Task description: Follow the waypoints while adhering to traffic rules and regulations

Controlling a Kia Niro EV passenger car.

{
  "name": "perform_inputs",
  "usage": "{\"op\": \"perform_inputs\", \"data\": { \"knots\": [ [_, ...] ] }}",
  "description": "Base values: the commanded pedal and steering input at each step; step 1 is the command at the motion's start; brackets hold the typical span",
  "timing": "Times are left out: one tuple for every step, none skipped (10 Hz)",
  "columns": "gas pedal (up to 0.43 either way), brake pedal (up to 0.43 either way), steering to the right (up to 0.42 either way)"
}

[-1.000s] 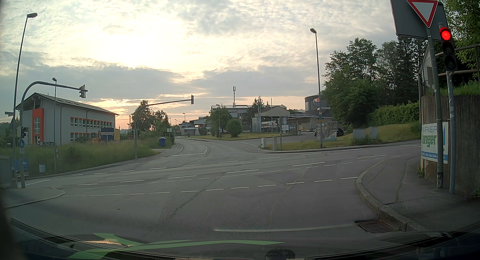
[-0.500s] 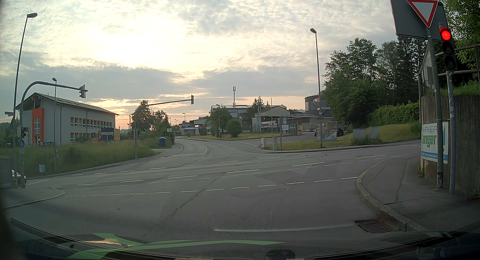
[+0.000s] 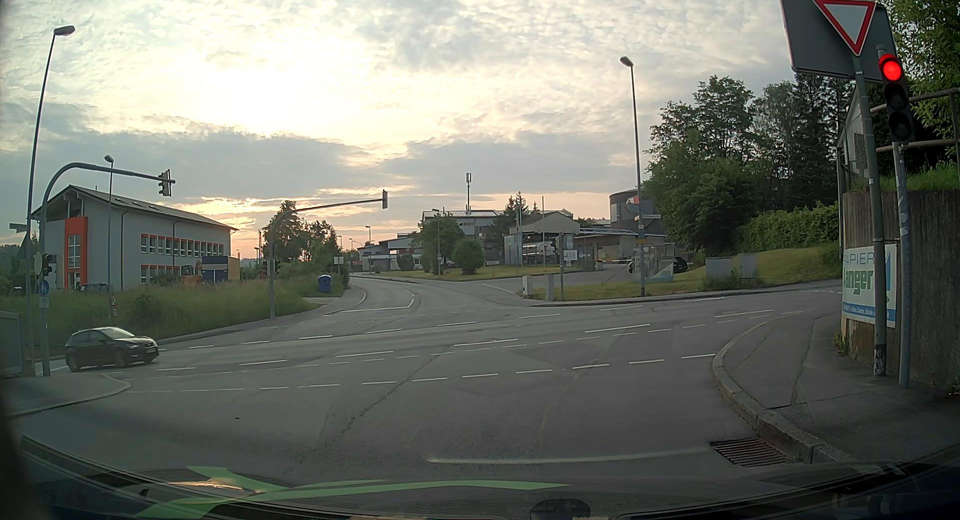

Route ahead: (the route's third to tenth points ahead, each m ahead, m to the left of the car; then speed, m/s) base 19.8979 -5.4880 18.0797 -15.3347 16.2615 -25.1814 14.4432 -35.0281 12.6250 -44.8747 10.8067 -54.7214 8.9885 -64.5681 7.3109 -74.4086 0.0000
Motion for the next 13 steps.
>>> {"op": "perform_inputs", "data": {
  "knots": [
    [0.0, 0.396, 0.004],
    [0.0, 0.396, 0.004],
    [0.0, 0.396, 0.004],
    [0.0, 0.396, 0.004],
    [0.0, 0.396, 0.004],
    [0.0, 0.396, 0.004],
    [0.0, 0.396, 0.004],
    [0.0, 0.396, 0.004],
    [0.0, 0.39, 0.004],
    [0.0, 0.396, 0.004],
    [0.0, 0.39, 0.004],
    [0.0, 0.396, 0.004],
    [0.0, 0.396, 0.004]
  ]
}}
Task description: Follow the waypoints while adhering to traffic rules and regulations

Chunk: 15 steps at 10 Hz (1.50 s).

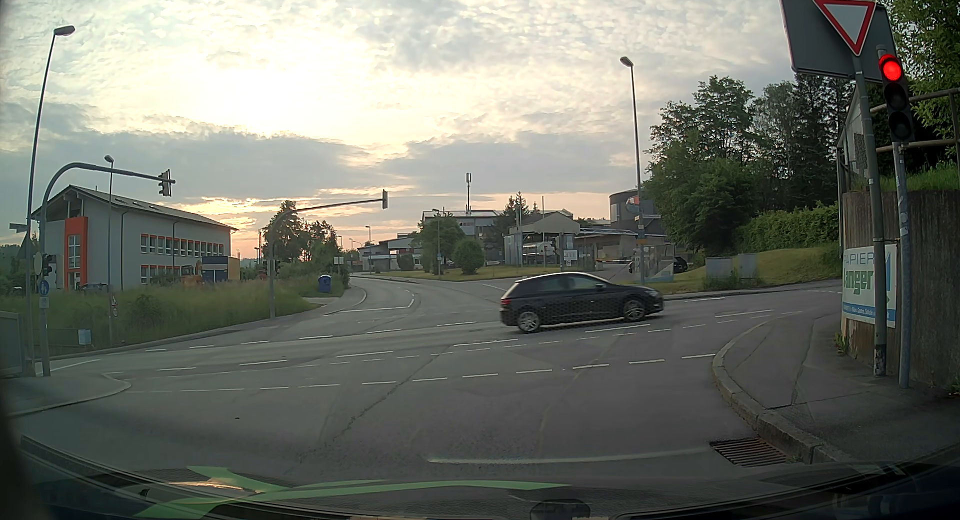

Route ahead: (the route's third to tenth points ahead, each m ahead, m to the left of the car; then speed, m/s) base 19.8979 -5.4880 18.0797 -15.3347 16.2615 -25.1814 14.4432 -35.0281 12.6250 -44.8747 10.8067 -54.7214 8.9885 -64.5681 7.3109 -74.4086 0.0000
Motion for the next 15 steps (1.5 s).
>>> {"op": "perform_inputs", "data": {
  "knots": [
    [0.0, 0.396, 0.004],
    [0.0, 0.396, 0.004],
    [0.0, 0.396, 0.004],
    [0.0, 0.396, 0.004],
    [0.0, 0.396, 0.004],
    [0.0, 0.396, 0.004],
    [0.0, 0.396, 0.004],
    [0.0, 0.396, 0.004],
    [0.0, 0.396, 0.004],
    [0.0, 0.396, 0.004],
    [0.0, 0.396, 0.004],
    [0.0, 0.39, 0.004],
    [0.0, 0.396, 0.004],
    [0.0, 0.396, 0.004],
    [0.0, 0.396, 0.004]
  ]
}}
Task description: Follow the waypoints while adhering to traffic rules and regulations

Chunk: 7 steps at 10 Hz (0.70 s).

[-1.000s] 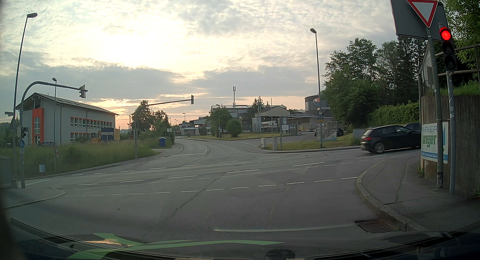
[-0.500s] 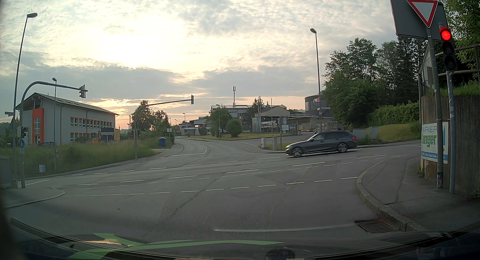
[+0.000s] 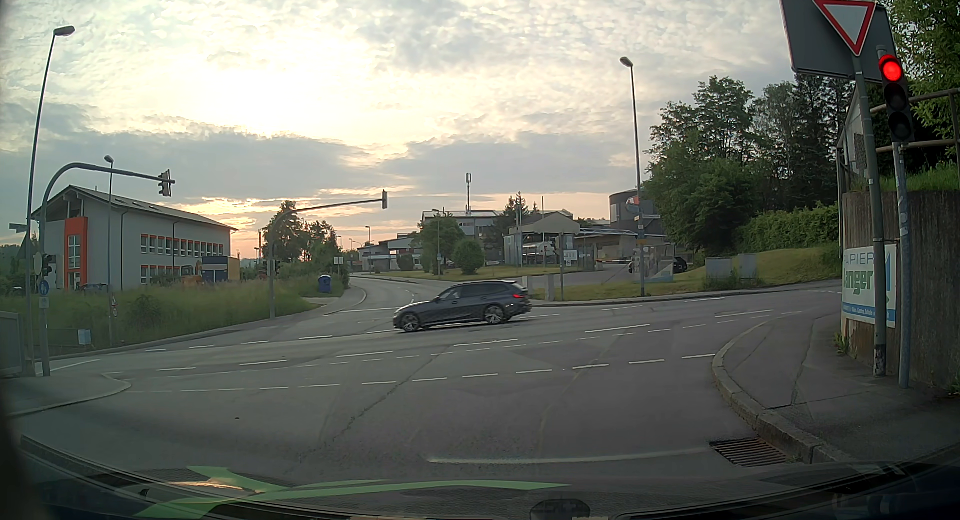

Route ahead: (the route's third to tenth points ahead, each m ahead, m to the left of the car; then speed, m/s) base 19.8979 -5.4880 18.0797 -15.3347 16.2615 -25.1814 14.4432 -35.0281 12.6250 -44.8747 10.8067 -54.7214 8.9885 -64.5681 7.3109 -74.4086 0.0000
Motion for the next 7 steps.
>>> {"op": "perform_inputs", "data": {
  "knots": [
    [0.0, 0.39, 0.004],
    [0.0, 0.396, 0.004],
    [0.0, 0.396, 0.004],
    [0.0, 0.396, 0.004],
    [0.0, 0.396, 0.004],
    [0.0, 0.396, 0.004],
    [0.0, 0.396, 0.004]
  ]
}}
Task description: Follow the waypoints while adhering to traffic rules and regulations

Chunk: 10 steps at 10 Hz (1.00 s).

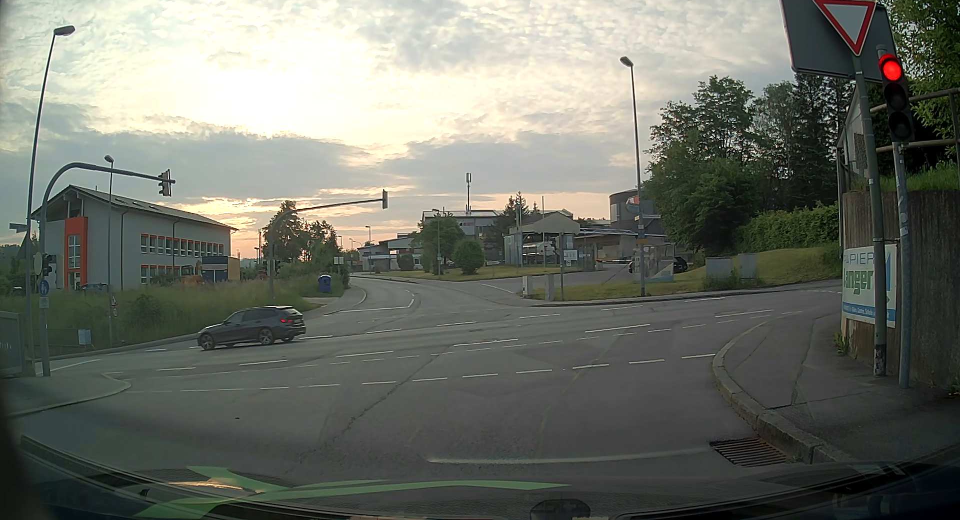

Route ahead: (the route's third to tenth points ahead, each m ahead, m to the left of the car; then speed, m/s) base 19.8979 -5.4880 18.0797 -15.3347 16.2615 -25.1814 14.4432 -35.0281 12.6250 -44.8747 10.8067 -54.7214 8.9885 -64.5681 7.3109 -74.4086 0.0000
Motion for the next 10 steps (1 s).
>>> {"op": "perform_inputs", "data": {
  "knots": [
    [0.0, 0.396, 0.004],
    [0.0, 0.39, 0.004],
    [0.0, 0.396, 0.004],
    [0.0, 0.396, 0.004],
    [0.0, 0.39, 0.004],
    [0.0, 0.396, 0.004],
    [0.0, 0.396, 0.004],
    [0.0, 0.396, 0.004],
    [0.0, 0.396, 0.004],
    [0.0, 0.396, 0.004]
  ]
}}
